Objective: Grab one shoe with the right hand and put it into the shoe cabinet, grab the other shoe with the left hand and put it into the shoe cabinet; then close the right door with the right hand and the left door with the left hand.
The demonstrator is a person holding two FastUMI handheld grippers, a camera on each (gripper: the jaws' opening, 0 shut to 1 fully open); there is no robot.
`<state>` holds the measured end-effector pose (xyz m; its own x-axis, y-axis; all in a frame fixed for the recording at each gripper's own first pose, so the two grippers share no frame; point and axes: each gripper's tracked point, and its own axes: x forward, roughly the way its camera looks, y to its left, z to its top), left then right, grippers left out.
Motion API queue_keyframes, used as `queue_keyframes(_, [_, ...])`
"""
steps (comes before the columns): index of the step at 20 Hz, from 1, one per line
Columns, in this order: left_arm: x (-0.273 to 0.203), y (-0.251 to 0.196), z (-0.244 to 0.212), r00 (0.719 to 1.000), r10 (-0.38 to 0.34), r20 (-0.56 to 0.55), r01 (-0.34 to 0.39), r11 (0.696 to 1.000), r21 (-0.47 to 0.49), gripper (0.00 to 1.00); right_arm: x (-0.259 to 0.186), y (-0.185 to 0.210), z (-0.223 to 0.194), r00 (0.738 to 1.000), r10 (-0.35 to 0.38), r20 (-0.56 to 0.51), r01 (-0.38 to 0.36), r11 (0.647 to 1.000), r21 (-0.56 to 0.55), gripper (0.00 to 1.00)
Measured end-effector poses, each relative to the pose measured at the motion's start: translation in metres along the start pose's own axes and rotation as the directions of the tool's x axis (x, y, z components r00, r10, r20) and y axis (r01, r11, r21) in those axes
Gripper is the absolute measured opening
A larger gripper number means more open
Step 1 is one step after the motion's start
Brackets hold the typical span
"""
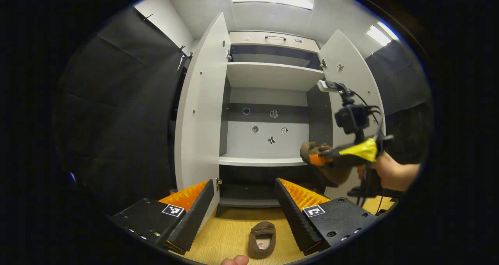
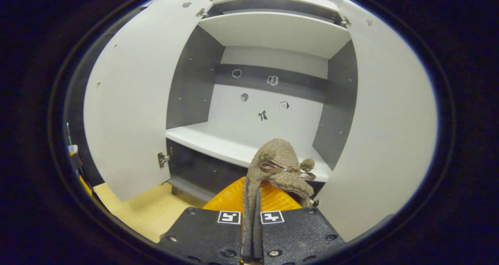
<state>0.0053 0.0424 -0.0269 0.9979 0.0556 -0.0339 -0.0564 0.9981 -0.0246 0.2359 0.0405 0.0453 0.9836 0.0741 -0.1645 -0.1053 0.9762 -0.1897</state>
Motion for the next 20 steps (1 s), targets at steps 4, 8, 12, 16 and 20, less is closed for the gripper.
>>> queue_keyframes(4, [-0.003, 0.002, -0.002, 1.0, 0.001, -0.01, -0.001, 1.0, 0.007, 0.95, 0.065, -0.012, 0.032, 0.997, -0.014, -0.076, 0.01, 0.999, -0.05, 0.05])
queue_keyframes(8, [-0.006, 0.004, -0.004, 1.0, -0.001, -0.019, 0.002, 1.0, 0.026, 0.95, 0.126, -0.022, 0.042, 0.984, -0.063, -0.166, 0.042, 0.991, -0.126, 0.05])
queue_keyframes(12, [-0.008, 0.008, -0.007, 1.0, 0.004, -0.026, -0.003, 0.999, 0.038, 0.95, 0.161, -0.018, 0.019, 0.942, -0.049, -0.333, 0.024, 0.996, -0.081, 0.05])
queue_keyframes(16, [-0.008, 0.011, -0.009, 1.0, 0.011, -0.028, -0.01, 0.999, 0.045, 0.95, 0.171, -0.01, 0.01, 0.918, -0.046, -0.395, 0.032, 0.999, -0.041, 0.07])
queue_keyframes(20, [-0.007, 0.012, -0.009, 1.0, 0.009, -0.026, -0.008, 0.999, 0.042, 0.95, 0.167, -0.011, 0.01, 0.908, -0.052, -0.416, 0.046, 0.999, -0.025, 0.13])
